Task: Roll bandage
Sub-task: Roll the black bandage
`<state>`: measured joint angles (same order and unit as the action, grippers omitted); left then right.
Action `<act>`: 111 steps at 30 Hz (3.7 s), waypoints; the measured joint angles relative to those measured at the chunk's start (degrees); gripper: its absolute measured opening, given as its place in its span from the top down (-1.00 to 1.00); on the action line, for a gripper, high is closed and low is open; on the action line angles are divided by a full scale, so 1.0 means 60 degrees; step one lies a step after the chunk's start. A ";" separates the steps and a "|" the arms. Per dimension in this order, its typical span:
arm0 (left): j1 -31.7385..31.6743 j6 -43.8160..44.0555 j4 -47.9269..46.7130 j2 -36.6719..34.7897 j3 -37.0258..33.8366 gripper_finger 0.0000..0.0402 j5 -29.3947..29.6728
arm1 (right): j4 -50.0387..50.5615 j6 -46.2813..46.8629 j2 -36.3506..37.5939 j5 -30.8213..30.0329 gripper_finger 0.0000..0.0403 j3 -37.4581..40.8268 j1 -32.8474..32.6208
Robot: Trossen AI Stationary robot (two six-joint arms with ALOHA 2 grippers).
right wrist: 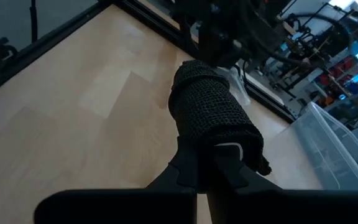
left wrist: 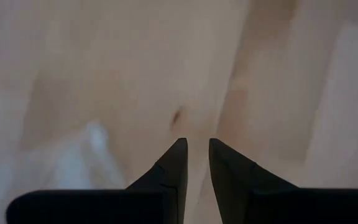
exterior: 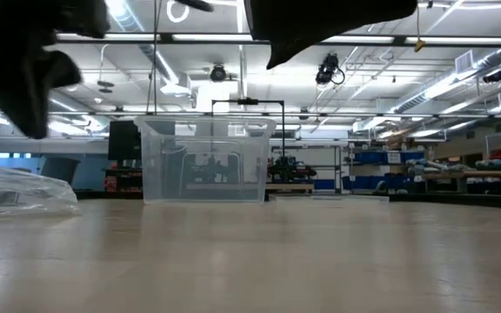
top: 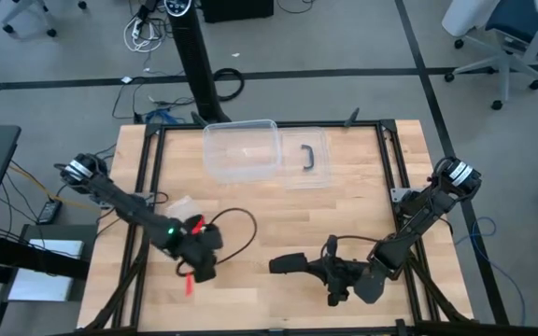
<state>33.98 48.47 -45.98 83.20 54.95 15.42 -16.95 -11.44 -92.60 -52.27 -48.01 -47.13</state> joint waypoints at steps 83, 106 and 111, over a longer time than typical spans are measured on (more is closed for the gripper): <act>0.0198 0.1406 0.3728 0.1170 -0.2086 0.46 0.0248 | 0.0139 0.0063 0.0000 0.0233 0.97 0.0000 0.0135; 0.0131 0.0692 0.3269 0.1471 -0.1594 0.95 -0.0290 | 0.0135 0.0000 0.0000 0.0453 0.97 0.0000 0.0136; 0.0131 0.0700 0.3248 0.1466 -0.1554 0.98 -0.0357 | 0.0131 0.0122 0.0000 0.0499 0.97 0.0000 0.0204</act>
<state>34.76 52.66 -26.49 91.99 45.63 13.28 -16.16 -10.71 -92.60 -49.28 -48.01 -45.91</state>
